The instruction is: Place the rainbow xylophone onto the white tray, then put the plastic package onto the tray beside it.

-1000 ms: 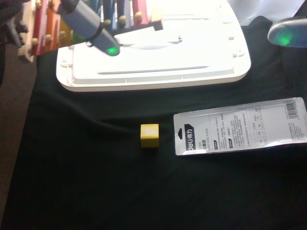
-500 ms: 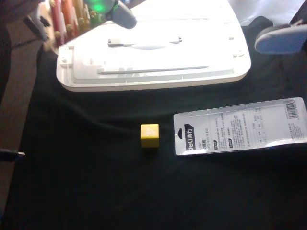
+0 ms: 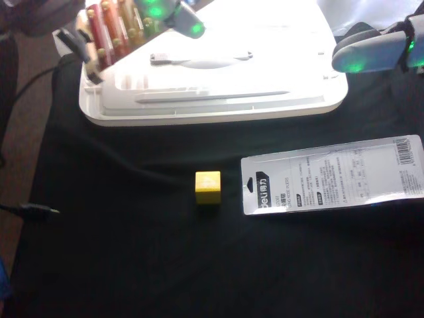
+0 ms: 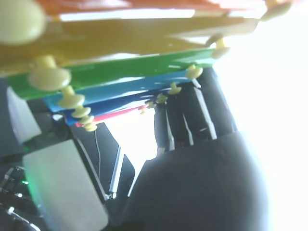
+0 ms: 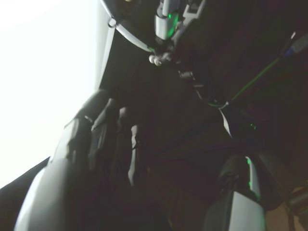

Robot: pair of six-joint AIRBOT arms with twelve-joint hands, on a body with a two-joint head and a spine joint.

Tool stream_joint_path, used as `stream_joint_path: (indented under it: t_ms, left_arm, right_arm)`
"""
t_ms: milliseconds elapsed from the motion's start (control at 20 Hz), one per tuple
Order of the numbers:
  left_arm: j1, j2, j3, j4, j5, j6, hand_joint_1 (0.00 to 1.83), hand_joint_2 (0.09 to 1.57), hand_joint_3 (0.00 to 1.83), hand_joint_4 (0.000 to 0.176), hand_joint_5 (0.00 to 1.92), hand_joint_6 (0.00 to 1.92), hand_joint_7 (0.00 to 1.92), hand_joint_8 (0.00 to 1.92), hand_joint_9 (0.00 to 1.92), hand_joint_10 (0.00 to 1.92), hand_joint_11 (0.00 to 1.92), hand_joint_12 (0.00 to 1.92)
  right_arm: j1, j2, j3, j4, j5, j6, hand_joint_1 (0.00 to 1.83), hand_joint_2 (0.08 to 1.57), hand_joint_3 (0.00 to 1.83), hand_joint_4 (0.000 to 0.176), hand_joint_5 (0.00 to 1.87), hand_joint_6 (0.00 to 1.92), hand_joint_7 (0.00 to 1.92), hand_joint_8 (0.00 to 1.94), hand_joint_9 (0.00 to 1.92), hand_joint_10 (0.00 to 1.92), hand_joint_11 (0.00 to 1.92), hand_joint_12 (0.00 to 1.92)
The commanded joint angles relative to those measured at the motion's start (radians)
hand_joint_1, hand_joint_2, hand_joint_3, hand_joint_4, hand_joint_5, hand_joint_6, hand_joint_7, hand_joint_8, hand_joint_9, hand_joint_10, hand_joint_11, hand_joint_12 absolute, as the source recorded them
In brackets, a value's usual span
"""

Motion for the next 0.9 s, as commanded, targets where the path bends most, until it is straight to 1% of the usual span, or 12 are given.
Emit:
stream_joint_path:
  t_ms: [0,100,150,200,250,400,550,600,650,750,800,850]
  left_arm:
    - [-0.002,-0.004,0.013,-0.031,-0.113,-0.019,1.18,1.21,0.00,0.000,0.67,1.37,0.90,1.19,0.96,0.47,0.68,1.38]
    - [0.018,-0.032,0.053,-0.032,-0.130,-0.066,1.18,1.23,0.00,0.000,0.64,1.40,0.87,1.26,0.94,0.49,0.71,1.30]
    - [0.024,-0.036,0.061,-0.040,-0.131,-0.067,1.17,1.24,0.00,0.000,0.63,1.42,0.85,1.29,0.93,0.49,0.70,1.28]
    - [0.033,-0.041,0.070,-0.056,-0.133,-0.068,1.30,1.23,0.01,0.000,0.57,1.45,0.77,1.32,0.86,1.21,0.68,1.23]
    - [0.043,-0.044,0.079,-0.072,-0.133,-0.068,1.33,1.23,0.00,0.000,0.55,1.48,0.76,1.32,0.86,1.31,0.69,1.13]
    - [0.066,-0.052,0.097,-0.102,-0.132,-0.077,1.33,1.22,0.00,0.000,0.67,1.46,0.73,1.27,0.83,1.34,0.68,1.05]
    - [0.088,-0.060,0.114,-0.103,-0.124,-0.100,1.33,1.22,0.00,0.000,0.65,1.47,0.75,1.27,0.83,1.33,0.68,1.01]
    - [0.097,-0.062,0.120,-0.108,-0.122,-0.107,1.19,1.24,0.00,0.000,0.68,1.46,0.78,1.27,0.76,0.74,0.66,1.00]
    - [0.105,-0.063,0.123,-0.113,-0.117,-0.110,1.16,1.24,0.01,0.001,0.68,1.46,0.78,1.28,0.83,0.41,0.67,0.98]
    - [0.115,-0.065,0.128,-0.116,-0.112,-0.115,1.16,1.25,0.00,0.000,0.68,1.47,0.79,1.26,0.92,0.14,0.65,0.92]
    - [0.118,-0.066,0.129,-0.120,-0.112,-0.115,1.12,1.25,0.00,0.000,0.72,1.37,0.71,0.61,0.91,0.08,0.63,0.91]
    - [0.122,-0.066,0.130,-0.122,-0.112,-0.117,1.10,1.25,0.00,0.000,0.71,1.37,0.77,0.27,0.90,0.04,0.61,0.90]
  right_arm:
    - [0.017,-0.002,0.003,0.062,0.101,0.014,0.74,0.79,0.00,0.069,0.27,0.00,0.35,0.00,0.33,0.00,0.00,1.07]
    - [0.037,-0.004,0.002,0.045,0.101,0.031,0.77,0.82,0.01,0.048,0.27,0.00,0.36,0.00,0.33,0.00,0.00,1.12]
    - [0.042,-0.007,0.002,0.041,0.101,0.033,0.79,0.84,0.01,0.048,0.27,0.00,0.36,0.00,0.33,0.00,0.00,1.13]
    - [0.048,-0.010,0.002,0.036,0.101,0.033,0.80,0.85,0.01,0.043,0.27,0.00,0.35,0.00,0.34,0.00,0.00,1.15]
    - [0.053,-0.016,0.002,0.032,0.101,0.033,0.81,0.86,0.01,0.042,0.27,0.00,0.35,0.00,0.35,0.01,0.00,1.17]
    - [0.061,-0.023,0.000,0.026,0.101,0.034,0.82,0.85,0.00,0.036,0.26,0.00,0.35,0.00,0.37,0.01,0.00,1.23]
    - [0.063,-0.026,-0.002,0.024,0.101,0.036,0.85,0.86,0.00,0.020,0.25,0.00,0.35,0.00,0.37,0.00,0.00,1.28]
    - [0.063,-0.028,-0.002,0.023,0.101,0.036,0.87,0.85,0.00,0.022,0.26,0.00,0.34,0.00,0.37,0.00,0.00,1.31]
    - [0.064,-0.029,-0.002,0.022,0.101,0.036,0.89,0.83,0.00,0.033,0.27,0.01,0.35,0.00,0.38,0.01,0.00,1.31]
    - [0.065,-0.030,-0.003,0.021,0.101,0.036,0.90,0.82,0.00,0.028,0.26,0.00,0.34,0.00,0.37,0.00,0.00,1.29]
    - [0.065,-0.030,-0.003,0.021,0.101,0.036,0.89,0.81,0.00,0.032,0.26,0.00,0.34,0.00,0.36,0.00,0.00,1.25]
    - [0.065,-0.030,-0.003,0.020,0.101,0.036,0.89,0.81,0.00,0.029,0.26,0.00,0.34,0.00,0.36,0.00,0.00,1.25]
